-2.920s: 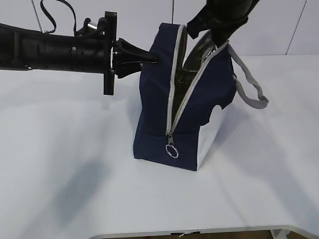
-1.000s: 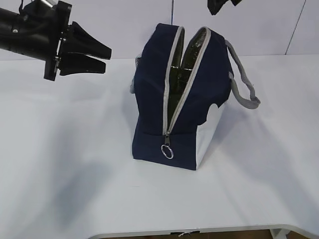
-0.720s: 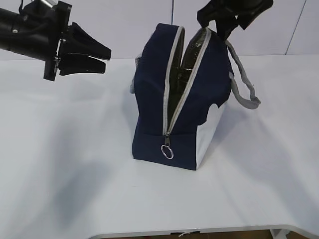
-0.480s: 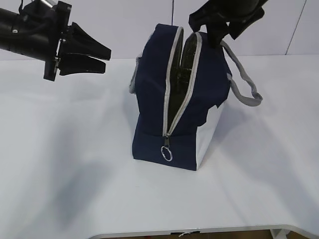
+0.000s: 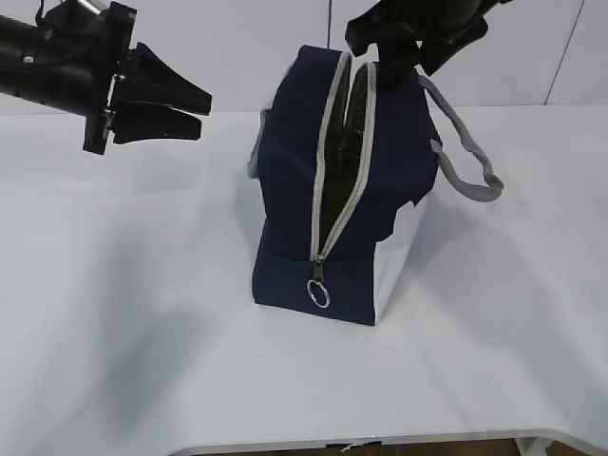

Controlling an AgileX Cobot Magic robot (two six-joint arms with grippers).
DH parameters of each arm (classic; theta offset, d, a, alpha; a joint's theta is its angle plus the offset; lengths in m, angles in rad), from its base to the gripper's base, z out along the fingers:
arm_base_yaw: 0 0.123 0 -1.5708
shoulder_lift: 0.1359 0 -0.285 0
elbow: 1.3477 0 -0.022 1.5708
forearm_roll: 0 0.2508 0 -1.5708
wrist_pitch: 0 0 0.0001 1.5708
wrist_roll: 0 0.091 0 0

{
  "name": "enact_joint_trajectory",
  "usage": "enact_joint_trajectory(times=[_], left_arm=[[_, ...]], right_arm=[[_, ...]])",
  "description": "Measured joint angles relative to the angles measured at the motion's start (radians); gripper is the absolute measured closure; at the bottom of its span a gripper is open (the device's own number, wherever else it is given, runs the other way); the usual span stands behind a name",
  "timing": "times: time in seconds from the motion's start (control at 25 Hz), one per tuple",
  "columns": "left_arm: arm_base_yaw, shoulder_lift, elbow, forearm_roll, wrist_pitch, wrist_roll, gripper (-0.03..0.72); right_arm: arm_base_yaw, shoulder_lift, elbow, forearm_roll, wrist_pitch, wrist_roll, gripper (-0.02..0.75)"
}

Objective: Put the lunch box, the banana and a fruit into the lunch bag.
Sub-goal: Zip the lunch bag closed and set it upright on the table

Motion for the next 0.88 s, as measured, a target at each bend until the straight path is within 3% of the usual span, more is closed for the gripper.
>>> enact_joint_trajectory(times=[0.32,0.48,0.88], left_arm=[[0.002,0.0,0.0,0.061,0.0,0.0,0.445],[0.019,-0.004,0.0,0.137,0.002,-0.007,0.452],[0.044,-0.114,0.0,0.563,0.023,-0.14,0.452]], right_arm=[[0.0,0.0,-0.09,-0.02,0.033,0.0,0.336],[0.0,-0.05,-0.102,0.026,0.036,0.0,0.336],[0.0,-0.175,-0.07,0.232,0.043,-0.03,0.336]])
